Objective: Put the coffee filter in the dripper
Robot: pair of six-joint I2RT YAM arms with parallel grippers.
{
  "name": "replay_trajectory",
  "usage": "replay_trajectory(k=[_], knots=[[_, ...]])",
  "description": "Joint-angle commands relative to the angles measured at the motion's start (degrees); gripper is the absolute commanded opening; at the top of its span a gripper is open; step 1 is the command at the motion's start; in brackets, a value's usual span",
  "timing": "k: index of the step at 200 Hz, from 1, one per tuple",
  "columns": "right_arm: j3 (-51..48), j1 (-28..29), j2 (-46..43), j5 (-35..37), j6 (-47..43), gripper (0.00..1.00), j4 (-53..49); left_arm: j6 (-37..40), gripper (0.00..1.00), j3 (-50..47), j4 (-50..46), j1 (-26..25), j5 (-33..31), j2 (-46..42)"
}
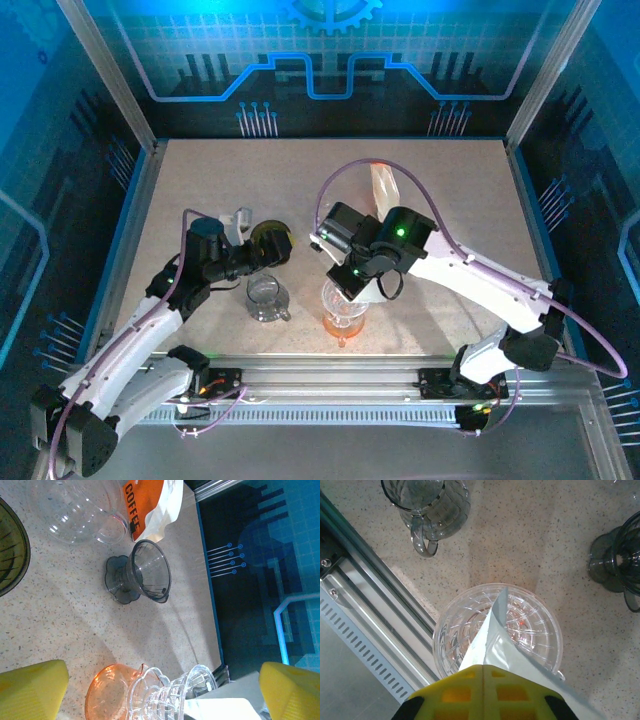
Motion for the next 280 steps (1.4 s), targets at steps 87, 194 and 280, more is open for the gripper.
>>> replay_trajectory(k=[87, 194, 280], knots=[[-5.59, -2.25, 0.55, -5.83, 0.51, 0.04, 6.97, 0.93, 0.99, 0.51, 1.12, 0.29, 2.29, 0.2], [-6.84, -3.7, -2.75, -6.63, 1.88, 0.45, 10.08, 0.61, 0.99, 0.57, 1.88, 0.29, 3.17, 0.5], [-8.8, -6.18, -9.93, -1.64, 1.62, 0.56, 9.86, 1.84, 0.81, 3.46, 1.2, -3.58, 3.94, 3.13]])
